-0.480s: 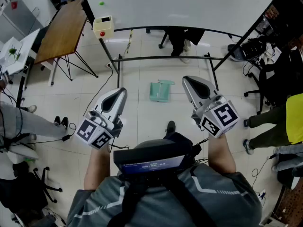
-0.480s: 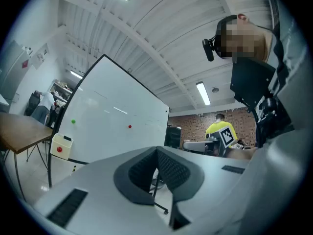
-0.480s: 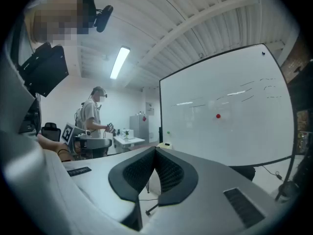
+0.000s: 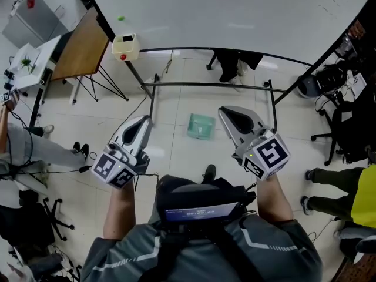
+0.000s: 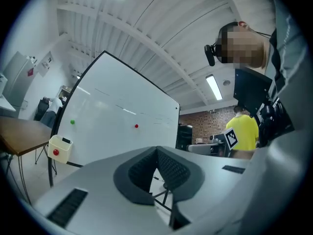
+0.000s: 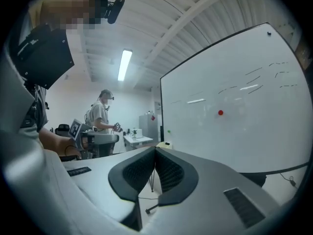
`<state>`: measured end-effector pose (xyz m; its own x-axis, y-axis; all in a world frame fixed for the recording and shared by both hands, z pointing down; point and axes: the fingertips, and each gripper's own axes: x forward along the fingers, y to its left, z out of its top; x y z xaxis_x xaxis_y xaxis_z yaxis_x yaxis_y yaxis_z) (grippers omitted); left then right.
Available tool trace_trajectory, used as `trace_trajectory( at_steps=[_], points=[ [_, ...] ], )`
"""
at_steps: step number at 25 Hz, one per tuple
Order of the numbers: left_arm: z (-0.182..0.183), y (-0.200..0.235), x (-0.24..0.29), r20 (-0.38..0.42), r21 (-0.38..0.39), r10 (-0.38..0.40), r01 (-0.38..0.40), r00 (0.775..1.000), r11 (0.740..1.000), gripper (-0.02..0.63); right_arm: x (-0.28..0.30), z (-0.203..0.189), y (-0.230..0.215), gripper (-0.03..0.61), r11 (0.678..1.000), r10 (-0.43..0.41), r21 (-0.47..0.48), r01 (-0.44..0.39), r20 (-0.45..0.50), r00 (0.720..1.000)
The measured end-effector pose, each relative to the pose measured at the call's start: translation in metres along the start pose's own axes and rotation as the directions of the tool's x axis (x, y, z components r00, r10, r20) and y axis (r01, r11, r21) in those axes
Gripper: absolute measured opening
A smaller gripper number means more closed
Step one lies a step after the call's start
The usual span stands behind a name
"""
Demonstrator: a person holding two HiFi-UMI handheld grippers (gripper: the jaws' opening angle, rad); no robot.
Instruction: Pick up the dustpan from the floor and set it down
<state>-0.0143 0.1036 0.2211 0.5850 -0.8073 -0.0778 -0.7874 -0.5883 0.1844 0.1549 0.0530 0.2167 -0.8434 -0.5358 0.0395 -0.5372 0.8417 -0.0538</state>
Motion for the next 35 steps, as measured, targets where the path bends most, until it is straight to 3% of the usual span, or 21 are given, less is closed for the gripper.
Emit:
trace_trajectory(
  at_steps=[11,17,20,24,30,35],
  points=[
    [-0.016,0.054,0.041,-0.045,-0.003,-0.069,0.069,0.997,0.998,0.025,0.055,-0.011,-0.04,0.091,1.0,0.004,0.0,-0.004,-0.017,1.0],
    [-0.045,0.091,0.057,-0.095,-0.02,-0.101,0.099,0.99,0.995,0.025,0.09,-0.047,-0.058,0.136,1.0,0.007,0.002,-0.007,-0.078,0.997],
    [-0.074,0.112,0.072,-0.111,-0.059,-0.101,0.095,0.989,0.994,0.025,0.108,-0.094,-0.074,0.152,1.0,0.023,0.018,-0.021,-0.142,0.99],
    [-0.14,0.145,0.101,-0.168,-0.109,-0.112,0.094,0.979,0.99,0.026,0.135,-0.181,-0.102,0.179,0.998,0.06,0.035,-0.053,-0.248,0.967],
    [-0.259,0.187,0.128,-0.243,-0.128,-0.125,0.096,0.962,0.987,0.025,0.165,-0.327,-0.127,0.224,0.992,0.126,0.057,-0.113,-0.39,0.912],
    [-0.357,0.209,0.132,-0.312,-0.216,-0.109,0.041,0.944,0.976,0.025,0.175,-0.427,-0.132,0.244,0.981,0.192,0.092,-0.169,-0.467,0.863]
  ],
)
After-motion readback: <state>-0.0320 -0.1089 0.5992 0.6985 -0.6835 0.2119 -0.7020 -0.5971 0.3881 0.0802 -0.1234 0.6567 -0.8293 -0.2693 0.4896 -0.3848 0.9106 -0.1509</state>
